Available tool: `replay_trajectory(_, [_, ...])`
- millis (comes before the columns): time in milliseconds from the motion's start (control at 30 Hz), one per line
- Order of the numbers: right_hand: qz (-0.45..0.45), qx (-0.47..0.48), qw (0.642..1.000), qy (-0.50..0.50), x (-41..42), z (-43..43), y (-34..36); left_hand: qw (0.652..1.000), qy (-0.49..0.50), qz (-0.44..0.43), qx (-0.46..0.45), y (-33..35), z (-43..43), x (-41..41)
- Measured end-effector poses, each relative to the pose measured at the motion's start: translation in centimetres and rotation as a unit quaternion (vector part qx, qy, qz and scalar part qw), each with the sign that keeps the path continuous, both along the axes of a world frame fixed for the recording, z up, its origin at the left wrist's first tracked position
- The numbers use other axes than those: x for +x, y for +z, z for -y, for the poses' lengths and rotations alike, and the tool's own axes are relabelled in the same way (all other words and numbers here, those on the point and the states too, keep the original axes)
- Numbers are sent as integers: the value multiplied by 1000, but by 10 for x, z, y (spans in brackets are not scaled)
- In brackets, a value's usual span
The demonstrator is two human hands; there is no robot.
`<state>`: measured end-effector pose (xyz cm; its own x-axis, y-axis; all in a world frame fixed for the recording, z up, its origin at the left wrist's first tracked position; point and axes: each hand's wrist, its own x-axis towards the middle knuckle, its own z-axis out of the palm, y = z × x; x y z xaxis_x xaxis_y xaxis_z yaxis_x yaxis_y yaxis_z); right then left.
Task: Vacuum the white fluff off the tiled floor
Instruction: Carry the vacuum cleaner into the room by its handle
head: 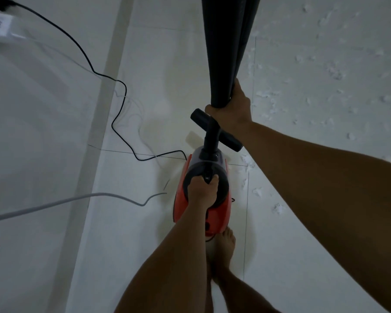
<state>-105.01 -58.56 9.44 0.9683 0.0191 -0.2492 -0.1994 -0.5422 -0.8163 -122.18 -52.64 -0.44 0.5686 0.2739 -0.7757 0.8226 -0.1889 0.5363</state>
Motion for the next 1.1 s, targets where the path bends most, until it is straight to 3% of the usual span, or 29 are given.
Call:
replay_trajectory(333, [-2, 22, 1000, 13, -17, -13, -84, 998, -26, -25, 48, -73, -32, -20])
replay_trajectory(800, [-43, 31, 998, 31, -76, -18, -36, 996, -19, -64, 58, -13, -34, -80])
replay_trajectory(1100, [-22, 9, 999, 38, -84, -16, -94, 998, -14, -44, 45, -77, -28, -88])
